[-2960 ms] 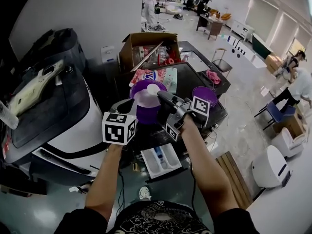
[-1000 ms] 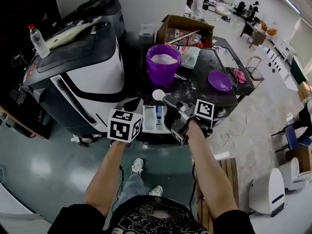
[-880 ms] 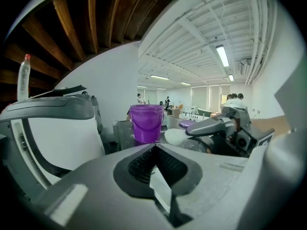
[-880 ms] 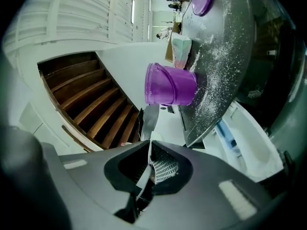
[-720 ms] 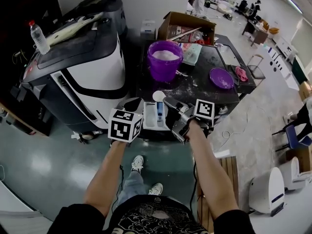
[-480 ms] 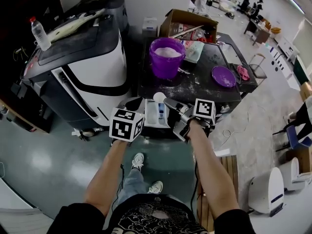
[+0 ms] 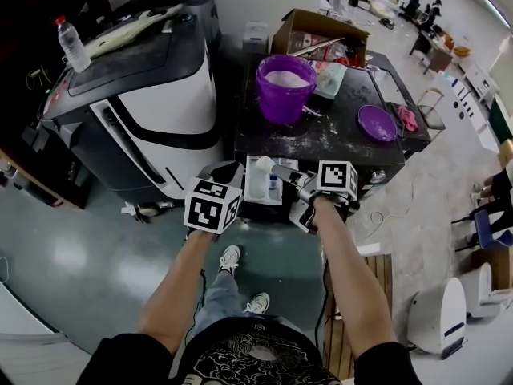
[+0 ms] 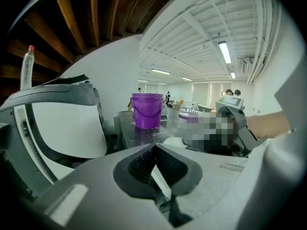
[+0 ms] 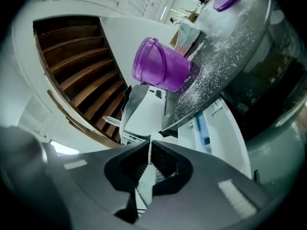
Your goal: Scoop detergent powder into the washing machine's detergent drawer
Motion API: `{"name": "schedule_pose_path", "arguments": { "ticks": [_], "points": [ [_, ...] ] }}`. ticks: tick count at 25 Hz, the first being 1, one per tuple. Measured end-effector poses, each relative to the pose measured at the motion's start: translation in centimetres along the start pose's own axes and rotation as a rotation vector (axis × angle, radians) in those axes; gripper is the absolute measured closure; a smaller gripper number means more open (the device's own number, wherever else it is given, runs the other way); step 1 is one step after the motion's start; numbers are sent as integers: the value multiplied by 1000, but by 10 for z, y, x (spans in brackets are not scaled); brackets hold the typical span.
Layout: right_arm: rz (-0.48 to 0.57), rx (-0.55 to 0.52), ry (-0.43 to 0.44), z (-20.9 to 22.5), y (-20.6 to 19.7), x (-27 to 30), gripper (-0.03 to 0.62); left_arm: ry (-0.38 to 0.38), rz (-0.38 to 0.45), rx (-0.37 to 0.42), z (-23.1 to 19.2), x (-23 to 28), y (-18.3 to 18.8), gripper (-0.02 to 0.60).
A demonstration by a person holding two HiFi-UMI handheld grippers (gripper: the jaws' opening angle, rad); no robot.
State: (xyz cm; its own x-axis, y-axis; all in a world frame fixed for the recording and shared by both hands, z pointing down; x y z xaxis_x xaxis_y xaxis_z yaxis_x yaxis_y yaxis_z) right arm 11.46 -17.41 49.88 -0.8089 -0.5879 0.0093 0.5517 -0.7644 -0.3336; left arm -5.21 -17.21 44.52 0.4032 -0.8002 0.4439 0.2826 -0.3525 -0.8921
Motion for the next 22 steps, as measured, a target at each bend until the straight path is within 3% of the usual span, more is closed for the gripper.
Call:
{"name": "schedule_pose_path", "arguments": {
  "ticks": [22],
  "points": [
    [-350, -355, -332, 21, -10, 32, 560, 4, -40, -16, -17, 2, -21, 580]
  ]
}}
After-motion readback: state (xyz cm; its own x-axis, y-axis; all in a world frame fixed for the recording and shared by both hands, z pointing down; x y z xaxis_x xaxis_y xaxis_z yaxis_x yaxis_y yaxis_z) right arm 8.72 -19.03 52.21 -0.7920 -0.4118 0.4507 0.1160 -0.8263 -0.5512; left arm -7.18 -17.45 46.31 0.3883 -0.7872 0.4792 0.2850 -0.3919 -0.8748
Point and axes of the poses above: the fingertips, and each gripper's own axes: x forward along the fingers, z to its right, y out of its top, the point moved 6 cm from there along -x, backward along the fingers, and after that the axes turned 13 degrees about y, right-handed, at the moved point
